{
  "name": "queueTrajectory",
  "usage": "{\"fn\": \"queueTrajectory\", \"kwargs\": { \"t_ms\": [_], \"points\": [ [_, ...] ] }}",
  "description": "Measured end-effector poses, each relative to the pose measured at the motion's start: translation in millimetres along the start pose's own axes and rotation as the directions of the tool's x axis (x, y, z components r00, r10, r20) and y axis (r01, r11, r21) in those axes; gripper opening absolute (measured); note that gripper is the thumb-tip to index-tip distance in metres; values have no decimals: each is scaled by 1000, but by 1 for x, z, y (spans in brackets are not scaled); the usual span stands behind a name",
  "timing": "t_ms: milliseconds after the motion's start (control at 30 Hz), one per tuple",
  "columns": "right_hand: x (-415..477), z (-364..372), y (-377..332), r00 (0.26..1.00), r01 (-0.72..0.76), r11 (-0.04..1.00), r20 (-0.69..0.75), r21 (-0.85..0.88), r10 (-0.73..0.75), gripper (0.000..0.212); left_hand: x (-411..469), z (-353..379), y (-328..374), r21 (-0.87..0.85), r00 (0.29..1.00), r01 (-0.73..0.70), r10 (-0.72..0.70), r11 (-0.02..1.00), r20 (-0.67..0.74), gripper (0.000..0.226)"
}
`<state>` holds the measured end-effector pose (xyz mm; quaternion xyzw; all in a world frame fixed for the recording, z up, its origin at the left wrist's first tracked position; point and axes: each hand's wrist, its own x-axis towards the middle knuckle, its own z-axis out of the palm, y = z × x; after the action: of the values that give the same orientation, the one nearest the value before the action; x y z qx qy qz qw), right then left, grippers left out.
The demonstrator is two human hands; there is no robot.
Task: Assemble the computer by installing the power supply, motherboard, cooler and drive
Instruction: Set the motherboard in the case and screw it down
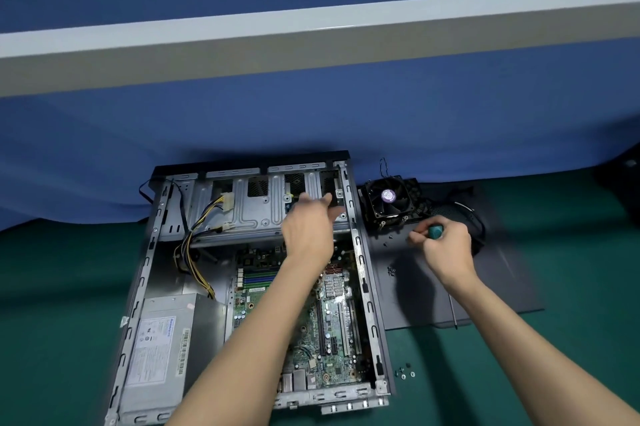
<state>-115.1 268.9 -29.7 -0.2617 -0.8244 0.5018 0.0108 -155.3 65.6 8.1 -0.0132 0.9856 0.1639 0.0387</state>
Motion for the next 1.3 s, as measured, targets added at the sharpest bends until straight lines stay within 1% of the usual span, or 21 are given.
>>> {"fn": "queueTrajectory", "kwargs": {
  "t_ms": [33,67,100,133,200,233,300,333,400,467,533,600,700,800,867,933,1000,1100,1167,1233,1300],
  "points": [
    [-3,0,-6,1000,8,999,14,41,-9,13,7,-1,2,-148,999,22,-16,989,46,43],
    [-7,-1,-13,999,16,995,41,98,-20,11,9,-2,4,-312,996,43,-17,949,88,41],
    [-10,-2,-20,996,20,986,81,168,-34,10,9,-3,4,-437,996,48,-8,898,94,37],
    [-14,-3,-27,991,15,971,128,237,-47,8,6,-5,3,-490,998,28,4,872,64,33],
    [-21,-6,-39,965,-43,937,258,347,-52,6,-4,-12,0,-424,993,-89,49,901,-105,27],
    [-25,-7,-44,941,-92,914,335,395,-50,5,-12,-16,-1,-413,980,-162,97,896,-174,25],
    [-32,-7,-53,887,-193,854,458,482,-58,6,-28,-23,2,-511,962,-267,190,817,-199,19],
    [-36,-6,-56,864,-240,822,500,516,-62,7,-38,-26,5,-590,961,-275,207,759,-181,16],
    [-45,-2,-63,821,-323,761,566,563,-70,4,-55,-32,10,-719,973,-229,179,656,-147,10],
    [-54,3,-67,786,-412,686,615,599,-66,5,-63,-34,10,-761,979,-202,111,616,-170,6],
    [-62,10,-68,757,-497,614,652,613,-38,8,-67,-36,8,-776,978,-196,61,599,-200,4],
    [-67,16,-70,731,-553,583,682,595,-2,11,-69,-36,4,-770,972,-216,60,601,-226,3],
    [-72,21,-72,711,-563,613,703,554,19,12,-71,-34,-5,-711,969,-235,103,663,-223,7],
    [-76,25,-72,684,-563,650,729,511,19,14,-70,-30,-13,-685,978,-200,101,701,-183,9],
    [-78,29,-72,677,-591,624,734,511,41,13,-72,-28,-16,-665,977,-199,90,720,-195,7],
    [-80,35,-72,686,-621,578,723,529,76,13,-75,-28,-19,-632,964,-236,95,738,-250,4],
    [-83,40,-72,687,-645,545,719,536,106,13,-78,-28,-21,-604,949,-278,117,747,-292,3],
    [-86,45,-71,684,-661,530,717,531,135,13,-79,-28,-27,-565,941,-313,170,764,-291,6],
    [-87,46,-70,670,-678,521,727,518,150,13,-78,-29,-32,-528,937,-341,235,778,-258,10],
    [-86,46,-68,638,-714,488,753,502,160,13,-76,-30,-36,-500,928,-372,307,782,-210,13],
    [-85,45,-66,601,-739,486,782,467,162,13,-73,-31,-40,-513,929,-368,333,775,-163,13]
  ]
}}
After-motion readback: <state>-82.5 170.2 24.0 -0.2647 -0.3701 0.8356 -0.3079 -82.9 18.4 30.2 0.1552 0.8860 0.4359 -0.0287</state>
